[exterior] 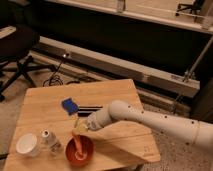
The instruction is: Place the pepper on the white sponge
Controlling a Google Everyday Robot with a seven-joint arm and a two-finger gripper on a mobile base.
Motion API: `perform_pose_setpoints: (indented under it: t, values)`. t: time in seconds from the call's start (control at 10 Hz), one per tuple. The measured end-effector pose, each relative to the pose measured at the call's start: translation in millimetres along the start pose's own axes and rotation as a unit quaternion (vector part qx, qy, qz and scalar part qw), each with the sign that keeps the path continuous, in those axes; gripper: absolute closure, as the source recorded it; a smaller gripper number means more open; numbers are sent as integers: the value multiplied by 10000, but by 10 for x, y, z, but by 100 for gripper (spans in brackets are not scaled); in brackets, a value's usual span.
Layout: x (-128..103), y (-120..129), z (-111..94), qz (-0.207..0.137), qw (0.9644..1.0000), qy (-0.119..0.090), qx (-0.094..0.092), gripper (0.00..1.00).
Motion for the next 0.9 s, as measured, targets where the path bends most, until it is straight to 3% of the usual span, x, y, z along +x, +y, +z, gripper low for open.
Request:
perform_pose_setpoints:
  t: [0.1,0.3,0.5,0.6,0.7,0.9]
  values:
    - [334,35,-153,57,9996,263,-75,100]
    - [797,69,-351,18,9982,568,-197,100]
    - [1468,108,-469,-191,9952,873,-409,100]
    - [1668,119,-408,-305,9945,882,-485,100]
    - [1881,128,-172,-478,9944,754,-559,100]
    - [2080,162,315,-676,9949,406,-622,100]
